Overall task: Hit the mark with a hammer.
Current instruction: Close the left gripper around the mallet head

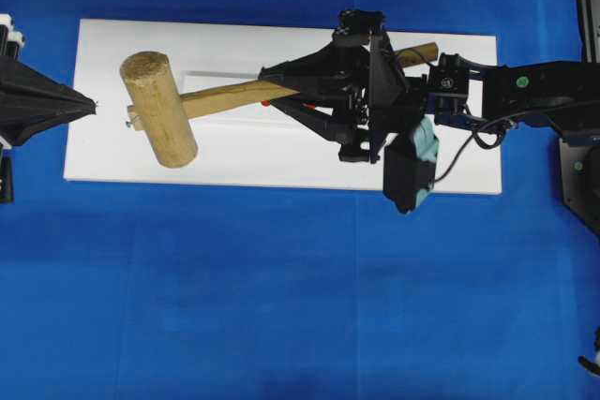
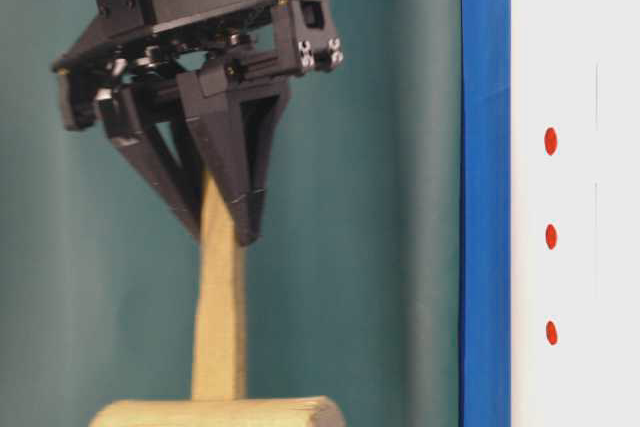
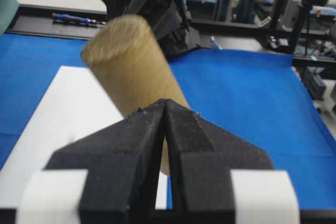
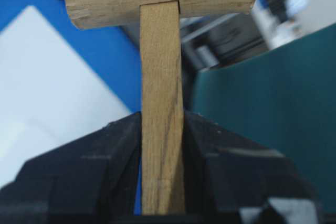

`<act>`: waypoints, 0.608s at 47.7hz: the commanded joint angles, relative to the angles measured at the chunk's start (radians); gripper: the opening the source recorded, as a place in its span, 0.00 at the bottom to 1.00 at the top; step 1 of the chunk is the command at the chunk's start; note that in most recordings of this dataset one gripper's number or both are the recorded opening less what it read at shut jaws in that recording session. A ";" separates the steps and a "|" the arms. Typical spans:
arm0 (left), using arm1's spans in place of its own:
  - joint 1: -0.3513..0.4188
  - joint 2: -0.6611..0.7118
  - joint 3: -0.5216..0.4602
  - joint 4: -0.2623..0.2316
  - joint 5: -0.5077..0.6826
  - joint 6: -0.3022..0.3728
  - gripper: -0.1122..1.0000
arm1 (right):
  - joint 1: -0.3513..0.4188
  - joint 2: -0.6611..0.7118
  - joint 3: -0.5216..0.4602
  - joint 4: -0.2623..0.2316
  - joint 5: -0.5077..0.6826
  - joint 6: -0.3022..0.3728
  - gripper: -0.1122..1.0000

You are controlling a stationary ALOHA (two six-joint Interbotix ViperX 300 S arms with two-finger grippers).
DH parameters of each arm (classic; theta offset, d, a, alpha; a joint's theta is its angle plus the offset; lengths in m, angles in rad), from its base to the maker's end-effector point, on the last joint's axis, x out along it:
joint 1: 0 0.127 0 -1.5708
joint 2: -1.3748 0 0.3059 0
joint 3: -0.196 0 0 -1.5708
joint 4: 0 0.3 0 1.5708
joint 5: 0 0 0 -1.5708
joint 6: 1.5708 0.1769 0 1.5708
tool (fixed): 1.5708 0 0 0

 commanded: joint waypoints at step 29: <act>0.037 0.014 -0.009 -0.012 -0.021 -0.094 0.15 | -0.002 -0.035 -0.020 0.077 -0.034 -0.092 0.19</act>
